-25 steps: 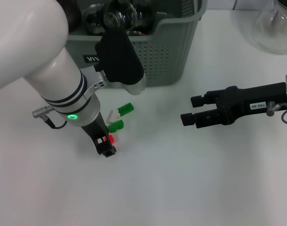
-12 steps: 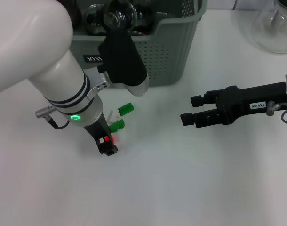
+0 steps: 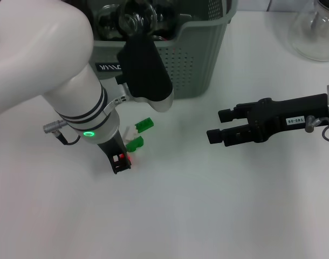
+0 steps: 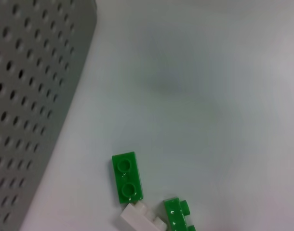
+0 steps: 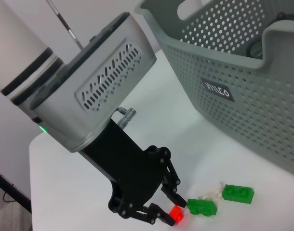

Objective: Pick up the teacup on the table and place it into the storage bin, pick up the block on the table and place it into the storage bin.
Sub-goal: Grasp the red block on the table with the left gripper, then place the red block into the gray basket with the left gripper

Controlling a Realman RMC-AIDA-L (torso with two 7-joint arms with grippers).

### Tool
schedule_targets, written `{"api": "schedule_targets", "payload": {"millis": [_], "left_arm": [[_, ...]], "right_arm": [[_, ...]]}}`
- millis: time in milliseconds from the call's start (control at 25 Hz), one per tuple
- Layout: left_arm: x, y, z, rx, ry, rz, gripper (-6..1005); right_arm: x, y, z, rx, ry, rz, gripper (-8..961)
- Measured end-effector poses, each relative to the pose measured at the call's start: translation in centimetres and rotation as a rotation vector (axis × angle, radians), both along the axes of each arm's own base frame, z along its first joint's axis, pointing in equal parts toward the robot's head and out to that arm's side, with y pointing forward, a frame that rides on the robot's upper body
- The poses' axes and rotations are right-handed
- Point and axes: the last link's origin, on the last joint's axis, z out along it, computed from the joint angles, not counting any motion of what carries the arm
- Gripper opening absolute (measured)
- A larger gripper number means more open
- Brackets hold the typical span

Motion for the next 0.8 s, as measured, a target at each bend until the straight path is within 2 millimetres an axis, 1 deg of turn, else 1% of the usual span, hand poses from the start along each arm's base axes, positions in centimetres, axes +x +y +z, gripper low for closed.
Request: {"api": "schedule_targets", "payload": {"millis": [200, 400, 640, 720, 800], "left_arm": [[0.07, -0.09, -0.14, -0.004, 0.011, -0.014, 252], [0.24, -0.03, -0.09, -0.001, 0.009, -0.019, 258], [0.21, -0.12, -0.03, -0.006, 0.013, -0.013, 203], [0.30, -0.16, 0.11, -0.004, 0.011, -0.013, 200], [0.59, -0.36, 0.82, 0.017, -0.004, -0.004, 197]], "right_arm": [[0.00, 0.00, 0.01, 0.001, 0.001, -0.001, 856], [0.00, 0.02, 0.03, 0.002, 0.002, -0.001, 856], [0.00, 0.03, 0.03, 0.003, 0.002, -0.001, 856], [-0.01, 0.03, 0.03, 0.003, 0.002, 0.000, 856], [0.00, 0.03, 0.04, 0.003, 0.002, 0.000, 856]]}}
